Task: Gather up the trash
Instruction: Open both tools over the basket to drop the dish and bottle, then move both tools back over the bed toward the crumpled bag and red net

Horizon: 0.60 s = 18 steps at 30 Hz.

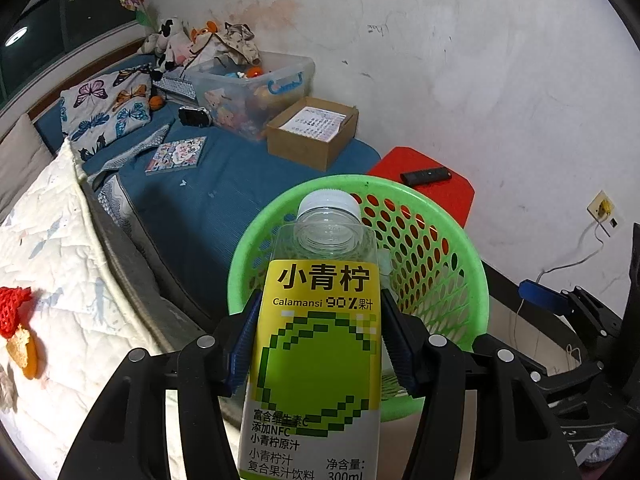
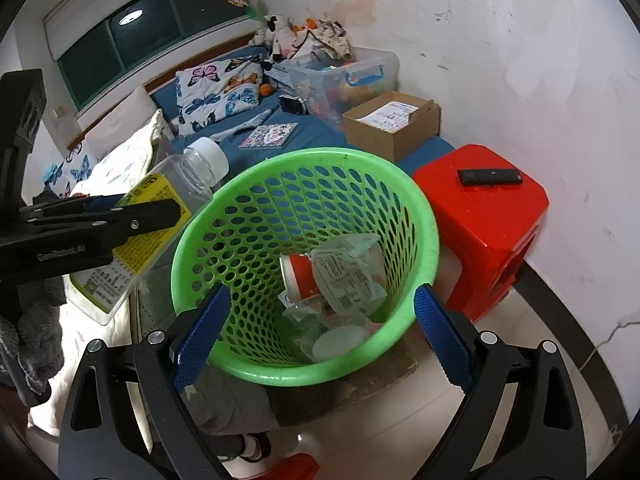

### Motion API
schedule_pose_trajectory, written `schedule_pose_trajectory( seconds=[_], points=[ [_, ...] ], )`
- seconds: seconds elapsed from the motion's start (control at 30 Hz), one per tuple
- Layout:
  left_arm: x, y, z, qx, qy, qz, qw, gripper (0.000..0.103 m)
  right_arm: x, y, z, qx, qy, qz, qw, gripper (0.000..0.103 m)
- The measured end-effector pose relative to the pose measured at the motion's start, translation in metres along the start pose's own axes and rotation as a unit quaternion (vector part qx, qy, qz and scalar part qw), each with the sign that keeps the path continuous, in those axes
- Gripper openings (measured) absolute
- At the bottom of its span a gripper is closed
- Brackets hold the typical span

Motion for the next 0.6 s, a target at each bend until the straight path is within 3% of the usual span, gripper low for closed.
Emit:
schedule_pose_trajectory(
  seconds=[0.27, 0.3, 0.6],
  points=[
    [-0.002, 0.008, 0.003, 0.011, 0.0, -0.003, 0.9999, 0.058, 0.002, -0.001, 0.003, 0.002, 0.007, 0.0, 1.0, 0.092],
    [-0.002, 0.005, 0.003, 0.012, 0.0, 0.0, 0.9999, 0.062, 0.002, -0.002, 0.003, 0.002, 0.007, 0.0, 1.0, 0.092],
    [0.005, -0.016, -0.004, 0.011, -0.007, 0.021, 0.9997, 0.062, 0.003, -0.006, -0.002, -0.006, 0.002, 0.002, 1.0, 0.092]
  ],
)
Point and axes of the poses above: each gripper's, at about its wrist camera, not at the fingertips, and y roughly the way its jaws point, z to its right, x to its underside, the point moved 1 cm from there along y, roughly the way its jaws point, and after that the axes turned 7 degrees about -y, right-handed, at the moved point
